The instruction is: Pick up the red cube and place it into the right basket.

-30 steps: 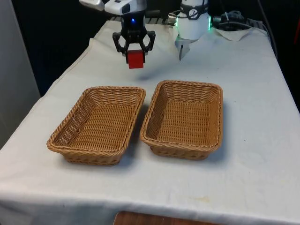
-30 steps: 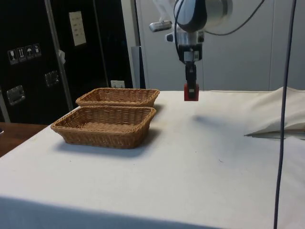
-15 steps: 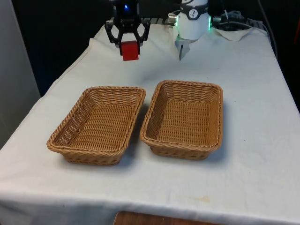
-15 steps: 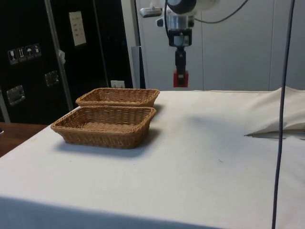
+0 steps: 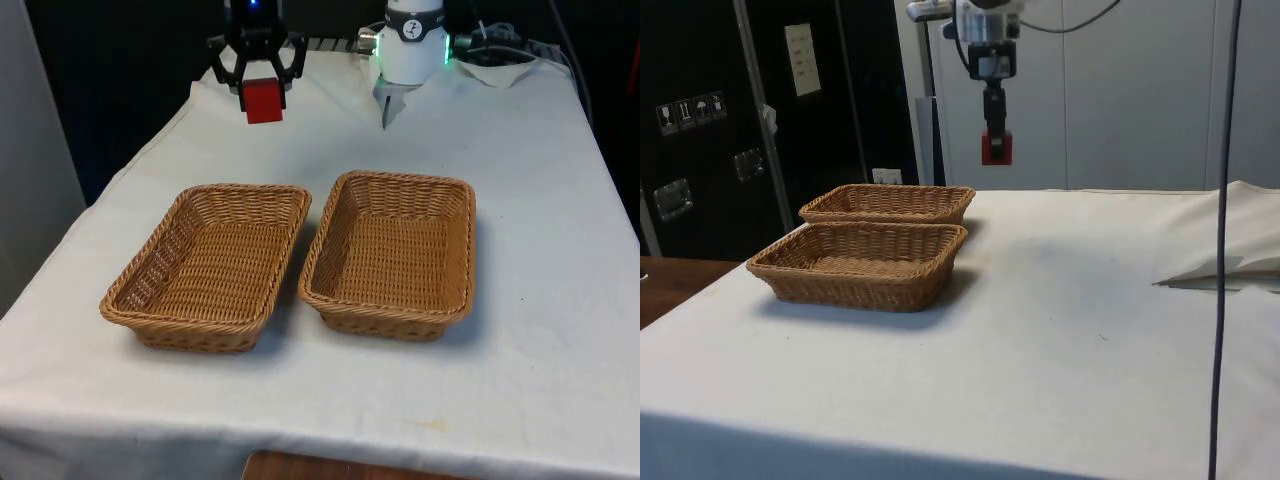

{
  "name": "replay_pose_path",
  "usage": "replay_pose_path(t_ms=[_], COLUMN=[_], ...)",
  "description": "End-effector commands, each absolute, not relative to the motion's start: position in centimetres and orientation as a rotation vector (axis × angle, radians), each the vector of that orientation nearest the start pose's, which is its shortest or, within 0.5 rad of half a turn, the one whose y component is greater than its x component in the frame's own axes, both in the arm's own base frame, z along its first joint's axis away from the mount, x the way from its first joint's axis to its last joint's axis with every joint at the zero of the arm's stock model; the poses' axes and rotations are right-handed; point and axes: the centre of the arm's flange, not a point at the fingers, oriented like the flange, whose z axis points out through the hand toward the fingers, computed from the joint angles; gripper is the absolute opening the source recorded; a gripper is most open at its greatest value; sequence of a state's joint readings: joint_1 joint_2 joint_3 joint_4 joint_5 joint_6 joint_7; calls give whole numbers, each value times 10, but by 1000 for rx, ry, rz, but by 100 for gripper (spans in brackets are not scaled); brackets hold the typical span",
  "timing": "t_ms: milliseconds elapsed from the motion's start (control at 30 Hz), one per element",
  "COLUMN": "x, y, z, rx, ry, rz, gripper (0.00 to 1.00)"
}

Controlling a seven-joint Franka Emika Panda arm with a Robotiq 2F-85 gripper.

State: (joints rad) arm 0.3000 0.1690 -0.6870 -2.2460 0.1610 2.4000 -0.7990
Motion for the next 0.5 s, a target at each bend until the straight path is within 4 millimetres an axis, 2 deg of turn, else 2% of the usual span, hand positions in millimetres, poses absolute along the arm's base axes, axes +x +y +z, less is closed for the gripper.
replay_pose_path(t_ms=[0,67,467], x=[505,506,545], y=[-199,-199,-192], z=[309,310,311], rx=[-3114,-3120,-3140], ry=[-477,-480,-490], rz=[-33,-35,-6], gripper=[3,3,3])
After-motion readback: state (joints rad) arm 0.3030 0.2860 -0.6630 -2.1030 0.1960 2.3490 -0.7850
